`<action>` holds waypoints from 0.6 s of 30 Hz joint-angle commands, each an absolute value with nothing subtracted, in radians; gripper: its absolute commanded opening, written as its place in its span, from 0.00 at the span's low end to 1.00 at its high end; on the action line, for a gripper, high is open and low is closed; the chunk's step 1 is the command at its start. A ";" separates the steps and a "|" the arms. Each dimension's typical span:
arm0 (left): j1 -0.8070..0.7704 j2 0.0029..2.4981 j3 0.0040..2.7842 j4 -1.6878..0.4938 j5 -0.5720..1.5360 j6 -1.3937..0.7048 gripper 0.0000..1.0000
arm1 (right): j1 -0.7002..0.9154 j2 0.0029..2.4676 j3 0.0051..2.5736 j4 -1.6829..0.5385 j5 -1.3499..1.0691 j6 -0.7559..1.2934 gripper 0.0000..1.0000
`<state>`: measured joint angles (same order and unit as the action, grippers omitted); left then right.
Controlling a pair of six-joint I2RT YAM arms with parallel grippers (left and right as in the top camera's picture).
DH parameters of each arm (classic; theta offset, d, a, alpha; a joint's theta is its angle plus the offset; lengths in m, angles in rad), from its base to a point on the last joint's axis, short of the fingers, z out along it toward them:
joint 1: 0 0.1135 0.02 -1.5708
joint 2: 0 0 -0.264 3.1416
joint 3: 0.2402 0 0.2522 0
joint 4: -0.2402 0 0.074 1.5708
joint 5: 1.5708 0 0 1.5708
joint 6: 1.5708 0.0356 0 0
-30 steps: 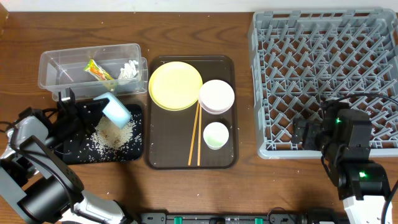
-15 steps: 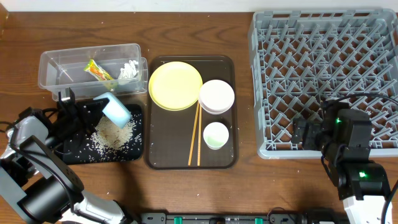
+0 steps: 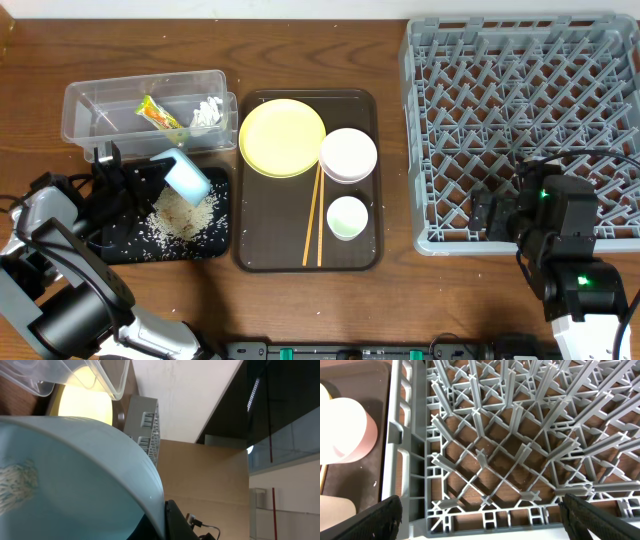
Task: Sort waste into correct bins and load items into the dishwasher rack
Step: 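Tip the blue bowl over the black tray to pour out rice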
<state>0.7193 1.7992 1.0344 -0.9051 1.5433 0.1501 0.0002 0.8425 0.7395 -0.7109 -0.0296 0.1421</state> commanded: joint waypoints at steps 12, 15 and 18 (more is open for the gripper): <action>0.725 1.805 1.032 -0.908 1.510 -0.081 0.06 | -0.006 0.840 0.759 -0.719 -0.035 0.154 0.99; 0.725 1.805 1.032 -0.908 1.510 -0.083 0.06 | -0.006 0.840 0.759 -0.725 -0.035 0.153 0.99; 0.725 1.805 1.032 -0.912 1.510 -0.101 0.06 | -0.006 0.840 0.759 -0.726 -0.035 0.153 0.99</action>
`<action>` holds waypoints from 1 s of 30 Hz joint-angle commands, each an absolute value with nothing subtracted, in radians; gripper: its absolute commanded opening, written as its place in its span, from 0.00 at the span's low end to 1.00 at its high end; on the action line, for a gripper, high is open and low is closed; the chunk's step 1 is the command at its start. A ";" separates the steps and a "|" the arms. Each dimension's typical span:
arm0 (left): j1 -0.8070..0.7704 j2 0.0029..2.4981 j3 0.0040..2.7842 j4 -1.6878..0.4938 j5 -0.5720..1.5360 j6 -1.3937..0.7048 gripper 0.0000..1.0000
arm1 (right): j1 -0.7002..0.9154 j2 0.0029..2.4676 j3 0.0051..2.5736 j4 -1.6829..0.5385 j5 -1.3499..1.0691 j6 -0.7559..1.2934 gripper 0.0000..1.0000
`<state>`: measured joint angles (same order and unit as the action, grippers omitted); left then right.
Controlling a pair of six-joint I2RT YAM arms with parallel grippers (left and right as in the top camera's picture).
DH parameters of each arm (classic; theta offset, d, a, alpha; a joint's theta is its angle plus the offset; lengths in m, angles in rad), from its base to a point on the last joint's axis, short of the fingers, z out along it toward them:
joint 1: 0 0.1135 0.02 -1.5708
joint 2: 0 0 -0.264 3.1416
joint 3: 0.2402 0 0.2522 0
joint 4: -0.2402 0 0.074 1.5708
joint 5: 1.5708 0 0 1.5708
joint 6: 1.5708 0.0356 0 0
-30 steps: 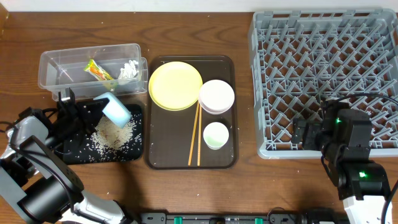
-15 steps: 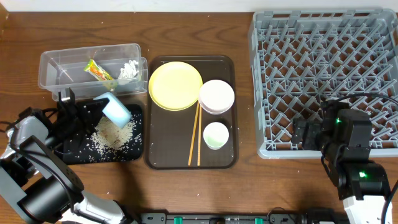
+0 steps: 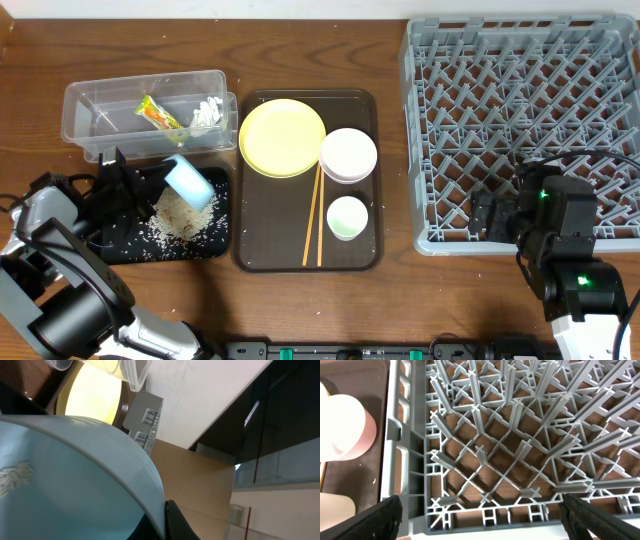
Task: Sort waste into correct bins and load items into the dishwasher rack
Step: 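Tip the blue bowl over the black tray to pour out rice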
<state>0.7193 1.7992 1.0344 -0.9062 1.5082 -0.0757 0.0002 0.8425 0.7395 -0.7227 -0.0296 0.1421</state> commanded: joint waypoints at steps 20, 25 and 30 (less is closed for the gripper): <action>0.724 1.805 1.032 -0.823 1.454 -0.125 0.06 | -0.006 0.840 0.759 -0.726 -0.034 0.153 0.99; 0.725 1.805 1.032 -0.773 1.429 -0.091 0.06 | -0.006 0.840 0.759 -0.726 -0.034 0.153 0.99; 0.724 1.805 1.032 -0.651 1.456 0.054 0.06 | -0.006 0.840 0.759 -0.726 -0.034 0.153 0.99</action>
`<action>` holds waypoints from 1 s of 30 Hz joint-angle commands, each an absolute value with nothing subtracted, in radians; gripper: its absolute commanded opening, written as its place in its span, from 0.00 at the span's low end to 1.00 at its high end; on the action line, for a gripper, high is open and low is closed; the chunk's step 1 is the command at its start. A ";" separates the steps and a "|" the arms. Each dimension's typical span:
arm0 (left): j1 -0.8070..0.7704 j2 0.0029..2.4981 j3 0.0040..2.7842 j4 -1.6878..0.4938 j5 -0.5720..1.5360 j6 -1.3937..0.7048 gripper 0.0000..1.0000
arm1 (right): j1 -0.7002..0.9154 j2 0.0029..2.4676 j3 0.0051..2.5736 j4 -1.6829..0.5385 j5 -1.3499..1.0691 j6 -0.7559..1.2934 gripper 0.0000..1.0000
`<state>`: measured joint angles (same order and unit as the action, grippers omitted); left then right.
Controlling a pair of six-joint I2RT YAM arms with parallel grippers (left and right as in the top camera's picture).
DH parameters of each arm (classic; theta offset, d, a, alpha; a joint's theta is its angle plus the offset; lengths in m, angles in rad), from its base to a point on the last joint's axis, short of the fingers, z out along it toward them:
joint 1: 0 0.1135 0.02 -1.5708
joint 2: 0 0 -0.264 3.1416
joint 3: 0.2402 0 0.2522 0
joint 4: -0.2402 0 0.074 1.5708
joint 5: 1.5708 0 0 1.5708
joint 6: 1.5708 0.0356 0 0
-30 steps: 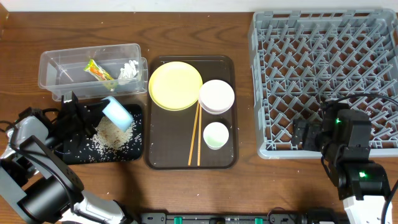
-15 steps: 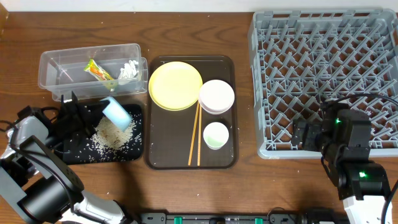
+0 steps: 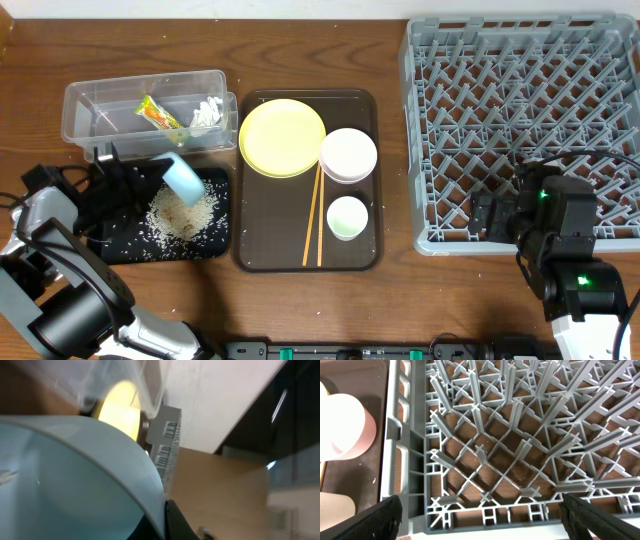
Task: Sort waste into correct bins and load items into the dishwasher rack
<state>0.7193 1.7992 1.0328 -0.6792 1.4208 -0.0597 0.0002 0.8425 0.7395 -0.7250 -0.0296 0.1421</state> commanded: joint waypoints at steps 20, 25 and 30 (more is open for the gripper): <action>0.722 1.801 1.032 -0.638 1.573 0.256 0.06 | -0.006 0.840 0.759 -0.733 -0.034 0.153 0.99; 0.722 1.801 1.032 -0.619 1.573 0.281 0.06 | -0.006 0.840 0.759 -0.733 -0.034 0.153 0.99; 0.722 1.801 1.032 -0.610 1.573 0.280 0.06 | -0.006 0.840 0.759 -0.733 -0.034 0.153 0.99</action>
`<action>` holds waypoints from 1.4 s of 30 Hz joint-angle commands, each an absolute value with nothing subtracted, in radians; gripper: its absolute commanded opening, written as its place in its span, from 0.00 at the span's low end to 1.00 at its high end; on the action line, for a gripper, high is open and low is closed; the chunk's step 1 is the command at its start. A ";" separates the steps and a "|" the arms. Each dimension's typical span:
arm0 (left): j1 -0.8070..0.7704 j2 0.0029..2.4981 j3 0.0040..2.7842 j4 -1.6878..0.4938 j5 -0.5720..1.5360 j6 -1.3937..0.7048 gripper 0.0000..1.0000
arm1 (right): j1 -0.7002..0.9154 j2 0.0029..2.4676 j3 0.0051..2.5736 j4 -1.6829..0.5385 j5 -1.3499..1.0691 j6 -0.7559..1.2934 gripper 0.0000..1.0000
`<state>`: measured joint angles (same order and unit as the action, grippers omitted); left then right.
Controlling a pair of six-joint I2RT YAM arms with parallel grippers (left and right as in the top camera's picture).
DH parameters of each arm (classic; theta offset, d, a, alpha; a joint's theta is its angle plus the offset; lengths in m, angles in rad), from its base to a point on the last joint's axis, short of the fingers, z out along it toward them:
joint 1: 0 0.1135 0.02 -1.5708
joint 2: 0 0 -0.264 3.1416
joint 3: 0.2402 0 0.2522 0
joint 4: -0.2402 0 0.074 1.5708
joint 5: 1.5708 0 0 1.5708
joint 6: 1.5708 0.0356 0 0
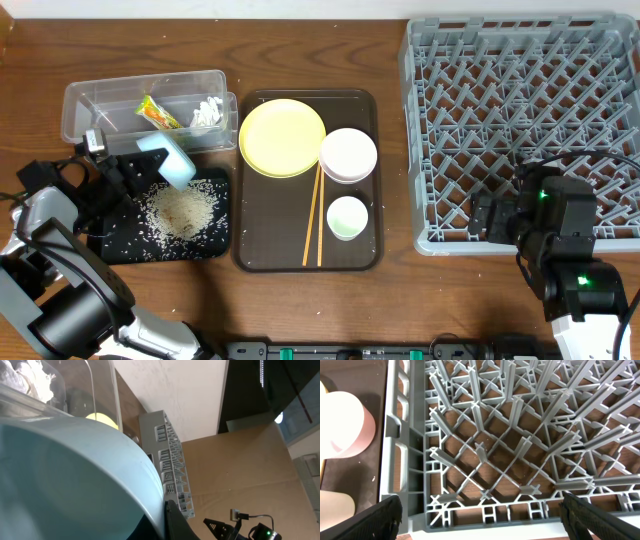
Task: Sort waste into correct bins and load items into the dishwasher rack
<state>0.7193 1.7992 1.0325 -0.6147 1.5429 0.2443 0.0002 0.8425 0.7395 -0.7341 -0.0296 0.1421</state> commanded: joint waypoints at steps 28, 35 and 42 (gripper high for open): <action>0.601 1.686 1.032 -0.804 1.571 0.550 0.06 | -0.006 0.840 0.759 -0.733 -0.034 0.152 0.99; 0.601 1.687 1.032 -0.531 1.570 0.414 0.06 | -0.006 0.840 0.759 -0.733 -0.034 0.153 0.99; 0.601 1.687 1.032 -0.297 1.571 0.166 0.06 | -0.006 0.840 0.759 -0.733 -0.034 0.153 0.99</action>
<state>0.6003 1.6943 1.0271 -0.3244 1.5459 0.2993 0.0002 0.8425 0.7395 -0.7357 -0.0296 0.1421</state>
